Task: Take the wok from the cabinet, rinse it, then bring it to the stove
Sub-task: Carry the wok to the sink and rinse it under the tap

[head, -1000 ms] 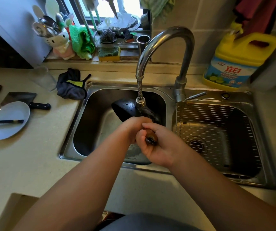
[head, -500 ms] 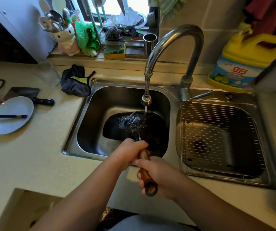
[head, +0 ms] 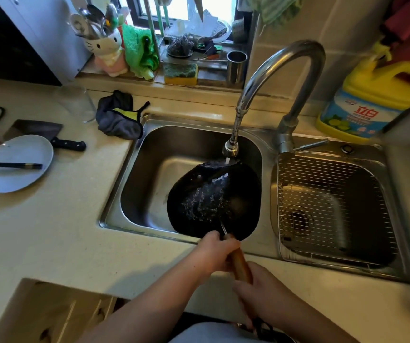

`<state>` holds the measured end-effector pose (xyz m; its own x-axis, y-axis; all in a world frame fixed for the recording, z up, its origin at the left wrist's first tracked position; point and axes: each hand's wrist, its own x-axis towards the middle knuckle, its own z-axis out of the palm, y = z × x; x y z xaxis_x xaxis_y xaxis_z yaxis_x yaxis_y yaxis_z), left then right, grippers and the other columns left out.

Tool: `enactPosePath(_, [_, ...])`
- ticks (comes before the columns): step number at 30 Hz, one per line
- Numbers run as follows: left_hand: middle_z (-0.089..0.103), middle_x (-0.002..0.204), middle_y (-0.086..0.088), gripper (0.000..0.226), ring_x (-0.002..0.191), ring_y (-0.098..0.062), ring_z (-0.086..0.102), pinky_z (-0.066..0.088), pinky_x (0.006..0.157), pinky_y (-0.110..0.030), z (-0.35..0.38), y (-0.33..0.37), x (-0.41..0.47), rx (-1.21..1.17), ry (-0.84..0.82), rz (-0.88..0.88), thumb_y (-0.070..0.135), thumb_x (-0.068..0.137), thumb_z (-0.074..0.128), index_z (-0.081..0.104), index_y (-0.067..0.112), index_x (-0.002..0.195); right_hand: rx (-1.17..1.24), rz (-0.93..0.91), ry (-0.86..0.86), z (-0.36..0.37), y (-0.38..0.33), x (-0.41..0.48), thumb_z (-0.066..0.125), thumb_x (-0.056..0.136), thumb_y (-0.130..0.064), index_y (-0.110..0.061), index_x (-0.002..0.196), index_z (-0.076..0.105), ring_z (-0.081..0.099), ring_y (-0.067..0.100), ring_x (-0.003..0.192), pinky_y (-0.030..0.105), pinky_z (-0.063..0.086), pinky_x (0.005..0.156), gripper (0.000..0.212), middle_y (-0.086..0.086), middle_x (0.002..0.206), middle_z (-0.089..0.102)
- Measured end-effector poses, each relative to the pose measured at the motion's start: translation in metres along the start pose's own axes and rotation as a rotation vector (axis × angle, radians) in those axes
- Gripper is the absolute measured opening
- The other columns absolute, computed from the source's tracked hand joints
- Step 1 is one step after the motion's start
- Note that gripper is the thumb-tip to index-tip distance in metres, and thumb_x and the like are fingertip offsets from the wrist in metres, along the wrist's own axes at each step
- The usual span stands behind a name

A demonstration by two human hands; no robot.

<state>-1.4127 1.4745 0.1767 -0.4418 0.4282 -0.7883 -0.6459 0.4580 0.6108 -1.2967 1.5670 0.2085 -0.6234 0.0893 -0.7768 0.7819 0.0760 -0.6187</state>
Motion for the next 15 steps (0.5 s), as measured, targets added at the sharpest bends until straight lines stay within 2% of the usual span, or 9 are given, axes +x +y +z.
enactPosePath(3, [0.065,0.118,-0.029,0.032,0.092,-0.029,0.070,0.062,0.070,-0.035,0.000,-0.002,0.005,-0.031,-0.047,0.012,0.014,0.093,0.061,0.053,-0.003,0.119,-0.152,-0.063,0.071,-0.004,0.006,-0.001,0.059,0.081,-0.033,-0.030,0.100,0.058,0.062,0.002,0.059,0.022,0.048,0.054,0.018,-0.002,0.079,0.065])
enactPosePath(6, [0.068,0.101,-0.019,0.026,0.084,-0.023,0.072,0.061,0.067,-0.033,-0.001,-0.004,0.010,-0.088,-0.083,0.032,0.018,0.091,0.064,0.055,0.003,0.110,-0.140,-0.104,0.054,-0.011,0.006,-0.001,0.058,0.086,-0.026,-0.028,0.104,0.058,0.060,0.007,0.059,0.027,0.049,0.056,0.018,-0.002,0.076,0.062])
enactPosePath(9, [0.069,0.096,-0.011,0.032,0.082,-0.019,0.074,0.062,0.072,-0.035,-0.002,-0.008,0.016,-0.093,-0.088,0.066,0.027,0.087,0.070,0.057,0.008,0.109,0.160,-0.092,-0.097,-0.015,0.002,-0.003,0.055,0.093,-0.020,-0.025,0.115,0.060,0.057,0.019,0.045,0.028,0.049,0.043,0.023,0.003,0.064,0.059])
enactPosePath(11, [0.070,0.094,-0.011,0.036,0.081,-0.019,0.074,0.062,0.070,-0.034,0.000,-0.008,0.017,-0.115,-0.060,0.099,0.030,0.084,0.072,0.058,0.008,0.108,0.315,-0.099,-0.153,-0.017,-0.001,-0.004,0.055,0.096,-0.017,-0.020,0.118,0.062,0.055,0.021,0.043,0.026,0.047,0.039,0.024,0.007,0.063,0.058])
enactPosePath(13, [0.072,0.098,-0.017,0.040,0.080,-0.021,0.075,0.061,0.066,-0.034,0.002,-0.007,0.019,-0.181,0.000,0.126,0.031,0.080,0.074,0.057,0.008,0.107,0.438,-0.112,-0.198,-0.016,-0.005,-0.004,0.055,0.097,-0.016,-0.005,0.112,0.055,0.053,0.018,0.041,0.024,0.046,0.038,0.018,0.009,0.062,0.058])
enactPosePath(15, [0.072,0.098,-0.020,0.039,0.076,-0.020,0.076,0.060,0.063,-0.033,0.005,-0.002,0.018,-0.239,0.060,0.146,0.031,0.080,0.074,0.055,0.008,0.106,0.588,-0.121,-0.239,-0.012,-0.010,-0.003,0.056,0.097,-0.016,-0.002,0.099,0.049,0.051,0.016,0.038,0.023,0.045,0.036,0.016,0.009,0.058,0.056])
